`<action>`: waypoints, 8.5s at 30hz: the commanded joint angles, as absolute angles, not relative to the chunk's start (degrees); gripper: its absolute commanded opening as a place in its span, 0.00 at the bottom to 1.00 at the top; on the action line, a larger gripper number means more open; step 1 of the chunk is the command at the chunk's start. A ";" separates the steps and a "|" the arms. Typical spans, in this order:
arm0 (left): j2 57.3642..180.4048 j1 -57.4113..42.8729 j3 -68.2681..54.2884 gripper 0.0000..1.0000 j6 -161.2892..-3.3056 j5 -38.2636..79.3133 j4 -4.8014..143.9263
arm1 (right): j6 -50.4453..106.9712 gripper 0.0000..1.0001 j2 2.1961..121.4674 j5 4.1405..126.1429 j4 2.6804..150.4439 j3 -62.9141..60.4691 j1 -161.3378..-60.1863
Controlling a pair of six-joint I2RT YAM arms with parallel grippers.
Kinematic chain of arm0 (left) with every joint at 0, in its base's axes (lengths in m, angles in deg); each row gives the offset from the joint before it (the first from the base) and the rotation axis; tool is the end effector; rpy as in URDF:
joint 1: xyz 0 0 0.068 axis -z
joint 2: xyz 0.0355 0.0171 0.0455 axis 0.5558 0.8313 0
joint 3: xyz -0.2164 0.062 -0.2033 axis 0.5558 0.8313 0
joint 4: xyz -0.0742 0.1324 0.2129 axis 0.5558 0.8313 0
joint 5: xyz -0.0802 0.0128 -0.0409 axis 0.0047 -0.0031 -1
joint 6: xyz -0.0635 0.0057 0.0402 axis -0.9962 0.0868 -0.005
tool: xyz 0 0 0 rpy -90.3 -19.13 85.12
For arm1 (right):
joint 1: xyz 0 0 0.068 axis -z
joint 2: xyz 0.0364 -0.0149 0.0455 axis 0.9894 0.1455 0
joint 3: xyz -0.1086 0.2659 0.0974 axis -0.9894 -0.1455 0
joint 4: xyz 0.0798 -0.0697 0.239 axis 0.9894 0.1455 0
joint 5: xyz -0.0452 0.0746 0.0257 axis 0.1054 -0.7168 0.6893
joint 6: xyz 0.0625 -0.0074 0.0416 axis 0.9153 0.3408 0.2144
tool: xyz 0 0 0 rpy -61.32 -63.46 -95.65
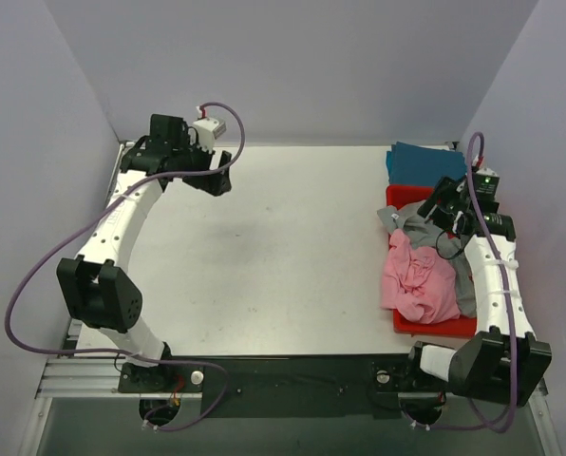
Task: Fold and stack the t-shirts
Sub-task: Grab crumpled tshirt from bin with the right arm, then move the tshirt to the center of the board, then flatten out the tshirt
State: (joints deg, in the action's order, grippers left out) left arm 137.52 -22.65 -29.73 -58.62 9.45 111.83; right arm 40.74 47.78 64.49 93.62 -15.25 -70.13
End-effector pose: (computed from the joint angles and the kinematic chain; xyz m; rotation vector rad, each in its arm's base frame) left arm 0.3772 -0.0954 0.3871 0.6248 2.1477 -0.3709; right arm 0.2765 -0.0469 0.3683 0.4329 1.9283 0.2313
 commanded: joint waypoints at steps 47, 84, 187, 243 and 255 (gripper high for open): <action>134.45 -37.63 -37.30 0.94 -74.59 1.01 115.52 | 45.95 0.00 60.46 31.29 59.38 50.14 -107.63; 133.13 -19.71 -4.91 0.87 -38.74 9.78 127.31 | 31.90 0.75 92.98 62.32 108.57 21.51 -103.16; 134.45 -24.98 -31.10 0.00 -28.00 22.28 124.68 | 32.62 0.00 64.08 45.61 94.34 8.29 -90.67; 135.14 -19.97 17.55 0.00 -18.77 25.44 117.63 | 36.83 0.00 70.85 60.38 90.60 -22.30 -111.96; 134.97 -27.44 -19.70 0.00 -29.76 21.32 134.59 | 29.80 0.00 46.67 56.78 117.27 4.94 -98.07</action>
